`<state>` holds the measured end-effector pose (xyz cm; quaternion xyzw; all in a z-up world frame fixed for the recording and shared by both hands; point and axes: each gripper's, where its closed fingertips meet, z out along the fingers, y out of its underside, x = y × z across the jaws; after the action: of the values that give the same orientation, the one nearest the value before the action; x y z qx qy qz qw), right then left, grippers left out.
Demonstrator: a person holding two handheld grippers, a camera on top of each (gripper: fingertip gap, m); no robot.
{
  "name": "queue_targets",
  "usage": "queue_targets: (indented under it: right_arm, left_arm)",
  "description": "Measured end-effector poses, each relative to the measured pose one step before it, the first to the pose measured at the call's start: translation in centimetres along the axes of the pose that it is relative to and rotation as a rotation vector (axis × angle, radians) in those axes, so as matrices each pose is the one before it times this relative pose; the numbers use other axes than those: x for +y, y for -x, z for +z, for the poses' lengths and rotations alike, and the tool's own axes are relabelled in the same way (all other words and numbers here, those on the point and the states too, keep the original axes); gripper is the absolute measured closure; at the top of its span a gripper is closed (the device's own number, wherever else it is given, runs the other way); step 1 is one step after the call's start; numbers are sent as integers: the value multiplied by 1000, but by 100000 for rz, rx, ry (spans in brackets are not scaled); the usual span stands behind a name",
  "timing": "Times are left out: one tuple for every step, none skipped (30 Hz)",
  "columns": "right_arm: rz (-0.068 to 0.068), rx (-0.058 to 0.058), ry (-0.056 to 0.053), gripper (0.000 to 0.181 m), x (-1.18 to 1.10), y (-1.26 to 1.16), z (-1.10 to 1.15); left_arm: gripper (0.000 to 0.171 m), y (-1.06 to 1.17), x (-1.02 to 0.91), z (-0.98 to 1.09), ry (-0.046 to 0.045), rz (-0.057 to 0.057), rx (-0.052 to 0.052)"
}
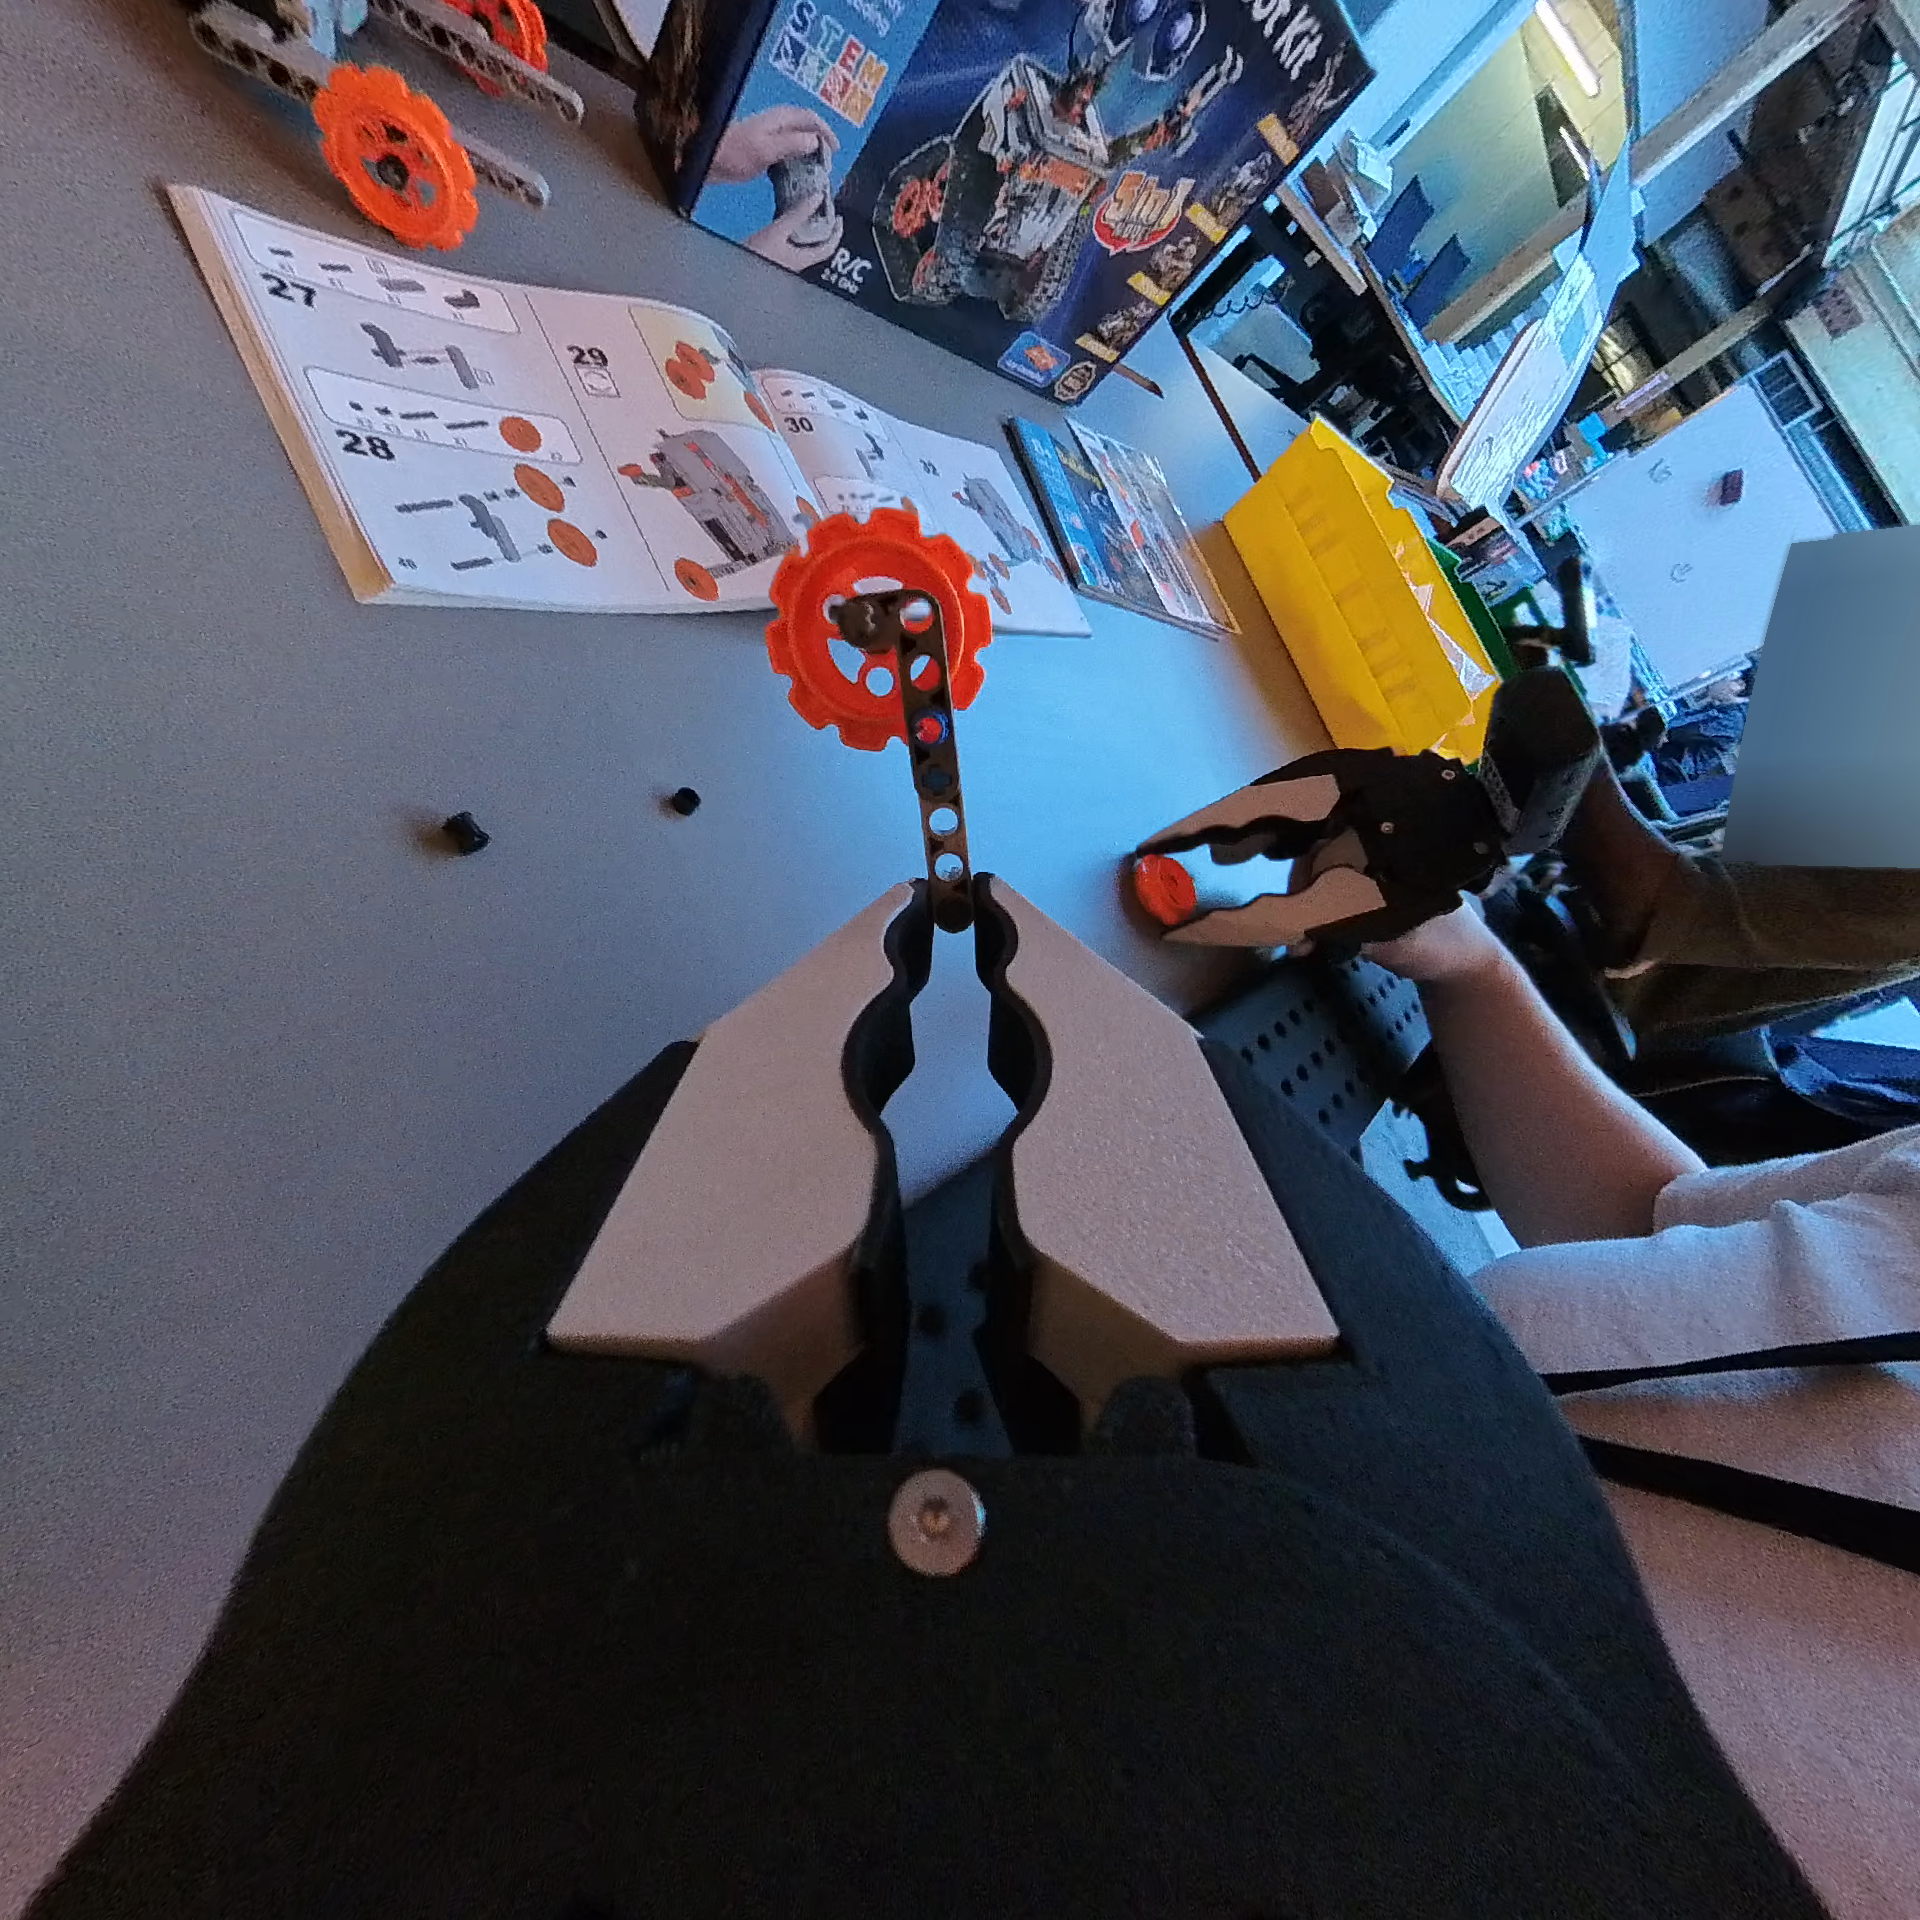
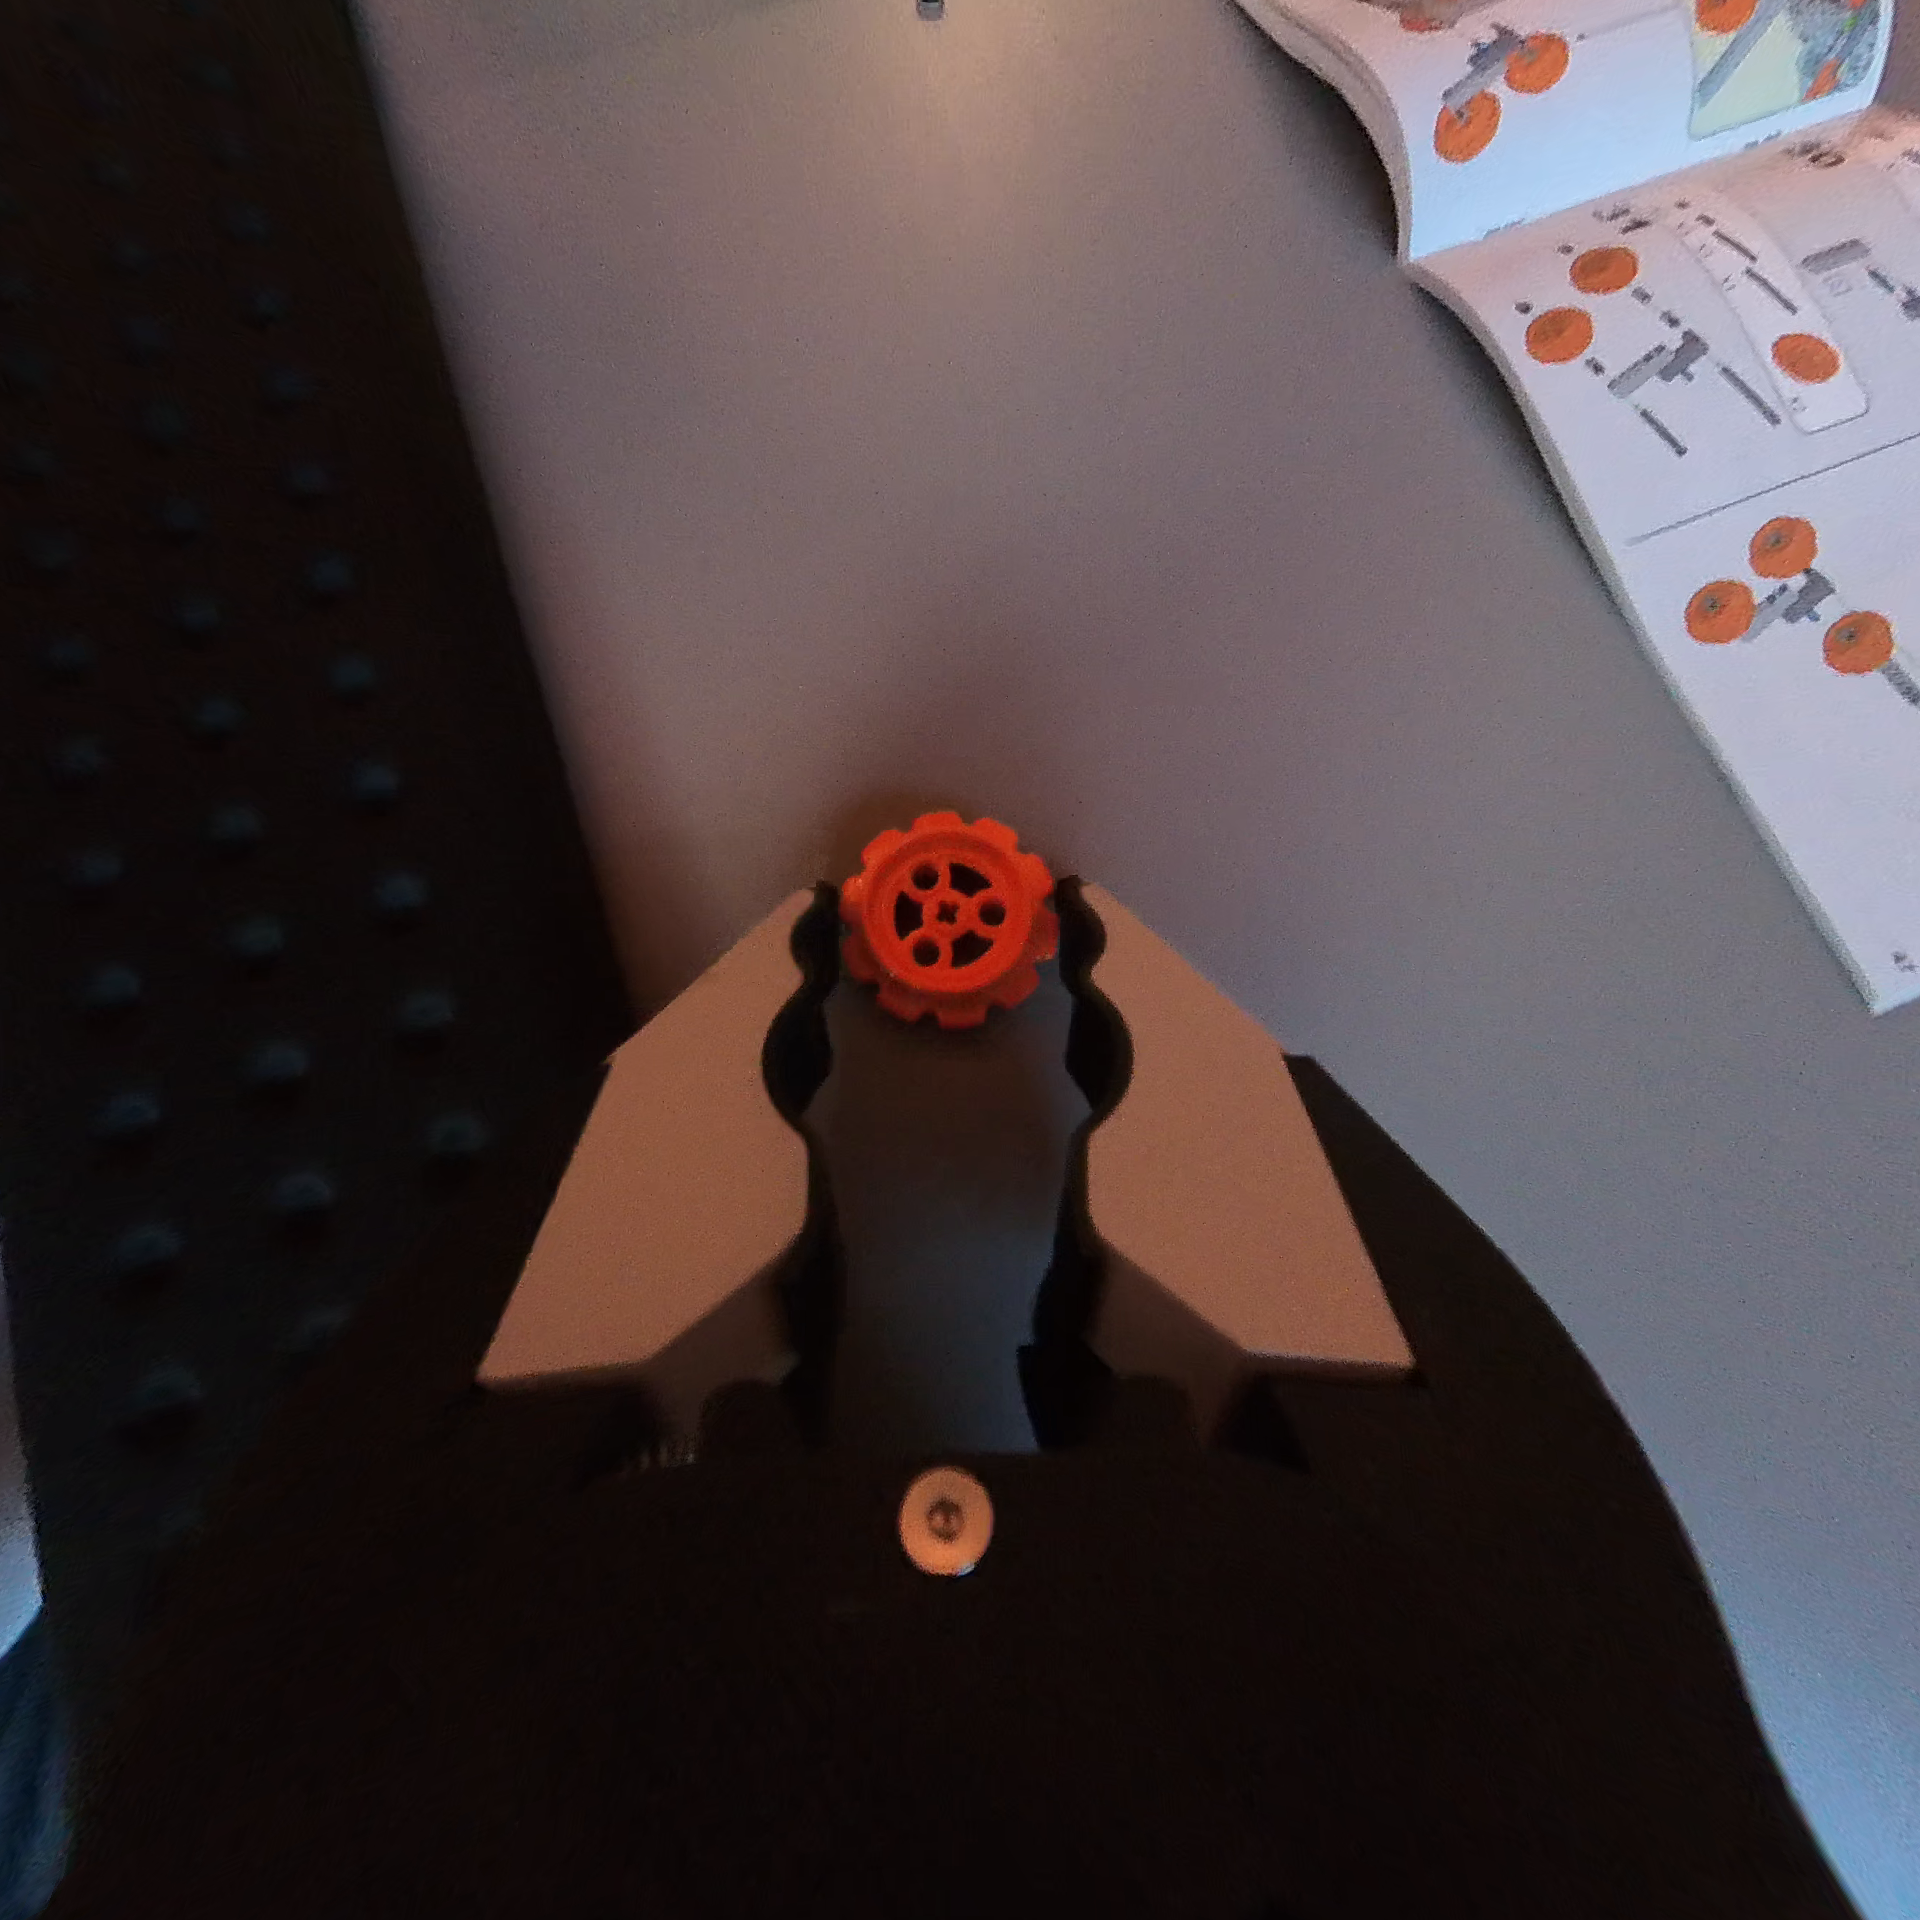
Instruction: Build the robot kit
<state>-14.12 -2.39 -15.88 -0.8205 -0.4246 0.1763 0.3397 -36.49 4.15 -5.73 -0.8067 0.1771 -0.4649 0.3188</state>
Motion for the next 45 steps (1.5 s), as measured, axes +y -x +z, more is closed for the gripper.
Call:
queue_targets:
  right_arm:
    - [-1518,1670,-831,140,-342,-291,321]
    - [-803,2196,-2042,140,-506,-424,431]
    - [820,-720,-1002,139,-436,-72,498]
    - [1632,-2770,760,139,-318,132,455]
    - [1309,758,1928,136,-339,-441,334]
    - [-1494,2465,527,133,-879,-545,170]
    - [-4267,115,-4859,130,-2002,70,-1]
    - [-4401,-2396,-8445,127,-2823,580,128]
    - [-3933,-5347,-7383,147,-2689,980,638]
    - [-4234,-7072,-3017,160,-1818,1036,1275]
    - [-4964,-5819,1079,163,-828,503,1722]
    - [-5425,-2069,4320,164,-21,-384,1863]
    - [-5664,-895,7191,163,484,-684,1767]
    - [-5443,-1029,5987,161,274,-692,1566]
    - [-5022,-1654,3379,157,-121,-545,1286]
    - [-5105,-2528,557,157,-418,-340,942]
    - [-3536,-1163,-1173,157,-440,-577,728]
    - [-629,-506,-356,157,-161,-762,607]
    - [863,-3639,-990,157,-252,-251,513]
    - [1283,-3927,-2312,157,-588,-141,411]
    - [1630,-737,-2360,158,-725,-564,411]
    - [922,-1846,-2531,158,-818,-307,498]
    - [765,-1921,-1513,158,-656,-236,619]
    - [650,-485,-94,158,-369,-409,690]
    - [356,-1384,-57,158,-327,-171,678]
    - [2159,-421,485,163,-256,-290,607]
    - [3684,340,983,162,-223,-370,484]
    - [2979,-2261,262,159,-299,136,349]
    - [2880,-1729,634,159,-153,133,258]
    - [1652,384,10,157,-161,-64,213]
    - [-535,146,-497,156,-138,114,229]
    - [-1436,-218,604,157,60,193,282]
    - [-1145,1701,2018,157,271,-152,315]
    - [-1239,723,2356,158,320,-45,319]
    - [-1369,-2210,960,165,92,399,216]
    - [-1256,-1732,-1245,174,-276,344,-2]
    - [-1559,1951,-178,174,-62,-186,-200]
    - [-2515,-2389,592,174,145,559,-560]
    - [-2911,-5729,-178,174,162,1282,-1078]
    - [-4759,-2548,370,175,533,1088,-1520]
    - [-7837,-1746,3858,174,1330,1089,-1921]
    - [-9505,-2458,6007,175,1958,1299,-2094]
    - [-8780,-457,7113,174,2310,1112,-2045]
    - [-6111,-608,6516,174,2243,1147,-1794]
    - [-3072,-4216,4830,175,1886,1611,-1404]
  left_arm:
    - [167,30,-169,-98,-611,286,-95]
    - [167,63,-137,-35,-655,-130,42]
    - [167,86,-109,10,-540,-431,97]
    - [167,42,-103,22,-591,-608,290]
    - [167,-46,-91,14,-469,-485,566]
    - [167,-76,-62,-39,-239,-99,360]
    - [167,-64,-60,-94,-146,357,-117]
    - [167,-42,-46,-162,3,511,-482]
    - [167,-30,-94,-212,-224,460,-557]
    - [167,-19,-144,-235,-605,190,-498]
    - [167,-53,-180,-253,-784,-93,-198]
    - [167,-80,-170,-227,-750,-214,-2]
    - [167,-97,-155,-218,-791,-125,-36]
    - [167,-142,-96,-204,-641,92,-117]
    - [167,-144,-2,-194,-187,341,-275]
    - [167,-136,47,-181,-98,383,-448]
    - [167,-126,55,-202,-217,184,-374]
    - [167,-111,49,-218,-142,0,-283]
    - [167,-62,43,-242,-59,-21,-324]
    - [167,5,-6,-287,-268,31,-510]
    - [167,81,-86,-315,-649,72,-718]
    - [167,76,-102,-307,-641,-68,-532]
    - [167,92,-131,-284,-682,-158,-347]
    - [167,101,-146,-246,-833,-208,-375]
    - [167,103,-150,-200,-770,-296,-296]
    - [167,75,-76,-147,-436,-368,-181]
    - [167,38,-12,-138,-110,-264,-143]
    - [167,26,14,-119,-105,14,-190]
    - [167,24,46,-102,45,22,-247]
    - [167,13,84,-82,197,-9,-86]
    - [167,-1,86,-39,227,-9,100]
    - [167,30,47,-6,150,-67,93]
    - [167,51,46,27,129,-141,116]
    - [167,52,16,45,63,-234,183]
    - [167,51,-21,66,-100,-286,243]
    - [167,21,-38,85,-184,-288,336]
    - [167,-22,-15,101,-52,-174,463]
    - [167,-86,52,128,312,-122,638]
    - [167,-174,91,152,446,-39,923]
    - [167,-225,119,148,526,74,995]
    - [167,-233,154,134,766,374,967]
    - [167,-237,208,126,1046,643,872]
    - [167,-247,217,103,1098,625,974]
    - [167,-243,191,87,902,432,1044]
    - [167,-201,140,83,628,98,978]
